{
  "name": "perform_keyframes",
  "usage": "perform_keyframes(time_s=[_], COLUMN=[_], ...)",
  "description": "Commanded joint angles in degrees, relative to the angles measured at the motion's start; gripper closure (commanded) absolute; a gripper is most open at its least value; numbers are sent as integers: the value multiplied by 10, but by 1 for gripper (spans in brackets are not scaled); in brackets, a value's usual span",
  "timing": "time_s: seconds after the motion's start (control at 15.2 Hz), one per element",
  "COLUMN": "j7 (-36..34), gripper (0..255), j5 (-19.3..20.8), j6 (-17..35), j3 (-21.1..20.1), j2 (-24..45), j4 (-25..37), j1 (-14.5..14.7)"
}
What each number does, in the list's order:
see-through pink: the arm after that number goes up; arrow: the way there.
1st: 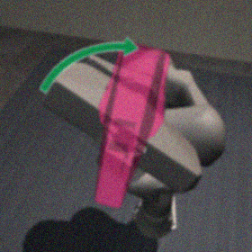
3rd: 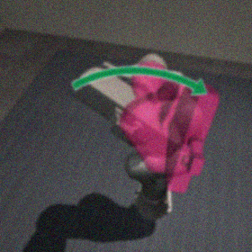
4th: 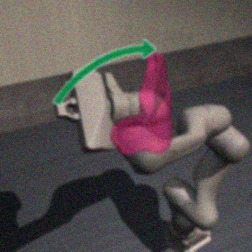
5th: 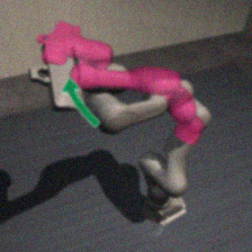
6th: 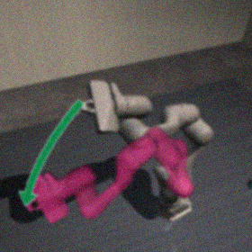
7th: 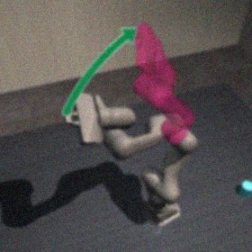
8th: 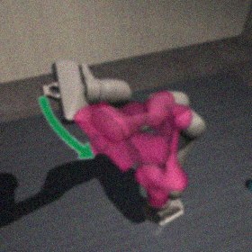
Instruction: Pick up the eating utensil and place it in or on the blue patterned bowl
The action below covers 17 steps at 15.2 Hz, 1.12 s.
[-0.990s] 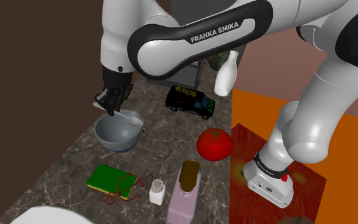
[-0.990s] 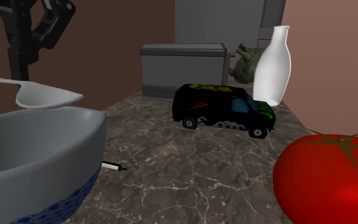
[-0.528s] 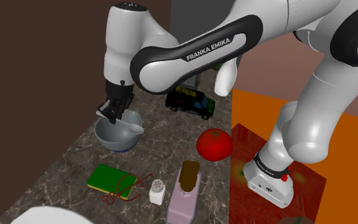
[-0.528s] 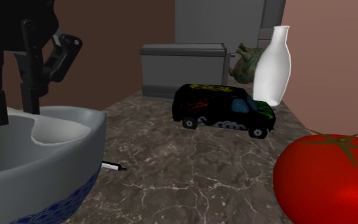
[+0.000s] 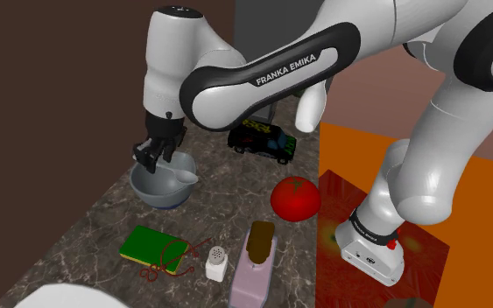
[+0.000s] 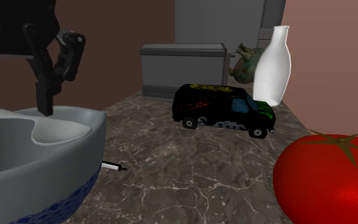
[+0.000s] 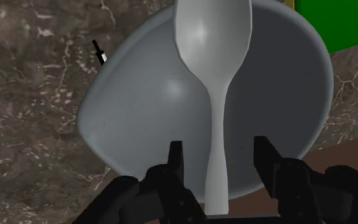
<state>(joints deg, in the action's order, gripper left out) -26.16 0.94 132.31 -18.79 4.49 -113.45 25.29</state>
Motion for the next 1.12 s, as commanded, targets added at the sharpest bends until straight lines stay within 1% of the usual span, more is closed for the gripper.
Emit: perform_keyframes(time_s=[0.0,0.26,0.53,1.06], j7=[0,0,12,12], gripper=[0,0,0,0], j5=[0,0,-18,-18], j6=[0,0,-62,-62], j3=[0,0,1,1], j2=[0,0,-42,-42], j4=[0,0,22,22], j1=[0,0,-4,-4])
